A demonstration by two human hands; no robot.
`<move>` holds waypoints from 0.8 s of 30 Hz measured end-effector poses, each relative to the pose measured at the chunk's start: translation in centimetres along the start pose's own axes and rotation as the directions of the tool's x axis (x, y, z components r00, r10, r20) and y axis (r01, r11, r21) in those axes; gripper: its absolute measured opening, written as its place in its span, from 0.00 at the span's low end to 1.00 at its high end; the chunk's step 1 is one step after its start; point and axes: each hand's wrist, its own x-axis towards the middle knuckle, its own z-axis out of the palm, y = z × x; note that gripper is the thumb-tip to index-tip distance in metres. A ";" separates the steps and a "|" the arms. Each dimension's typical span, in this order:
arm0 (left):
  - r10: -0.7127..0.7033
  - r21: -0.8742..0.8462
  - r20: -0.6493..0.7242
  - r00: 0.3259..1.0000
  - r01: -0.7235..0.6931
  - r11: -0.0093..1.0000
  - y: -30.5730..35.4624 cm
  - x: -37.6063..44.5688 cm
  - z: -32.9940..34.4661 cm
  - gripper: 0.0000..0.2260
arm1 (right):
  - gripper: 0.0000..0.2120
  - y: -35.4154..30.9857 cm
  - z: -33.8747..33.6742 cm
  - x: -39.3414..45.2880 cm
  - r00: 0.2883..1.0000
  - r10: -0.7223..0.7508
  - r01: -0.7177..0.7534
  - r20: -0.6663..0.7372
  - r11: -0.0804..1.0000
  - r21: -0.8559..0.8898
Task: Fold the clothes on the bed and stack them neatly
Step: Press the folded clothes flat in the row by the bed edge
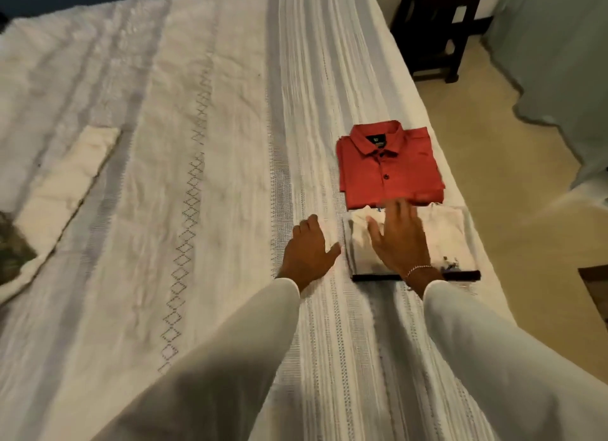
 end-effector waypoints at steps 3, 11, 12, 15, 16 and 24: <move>0.003 0.061 -0.043 0.999 0.000 0.998 -2.4 -3.7 -5.3 0.37 | 0.15 -6.3 -1.1 -0.7 0.978 -0.136 0.113 0.156 0.983 0.146; -0.045 0.277 -0.062 0.997 0.061 0.959 -11.8 -14.3 -17.6 0.35 | 0.20 -23.5 -5.2 -2.8 0.835 -0.310 0.238 0.455 0.949 0.209; -0.061 0.292 -0.072 0.996 0.080 0.953 -13.6 -15.9 -19.4 0.35 | 0.20 -26.5 -5.5 -3.3 0.821 -0.324 0.256 0.470 0.945 0.204; -0.128 0.306 -0.076 0.989 0.145 0.941 -17.9 -19.6 -22.8 0.34 | 0.19 -33.1 -5.2 -4.4 0.763 -0.385 0.324 0.520 0.923 0.208; -0.156 0.312 -0.065 0.986 0.168 0.935 -19.5 -20.8 -23.8 0.34 | 0.19 -35.3 -5.1 -4.7 0.748 -0.404 0.341 0.527 0.915 0.217; -0.369 0.268 -0.081 0.926 0.377 0.887 -37.3 -30.7 -32.6 0.32 | 0.17 -56.3 -1.0 -8.0 0.642 -0.530 0.438 0.554 0.847 0.302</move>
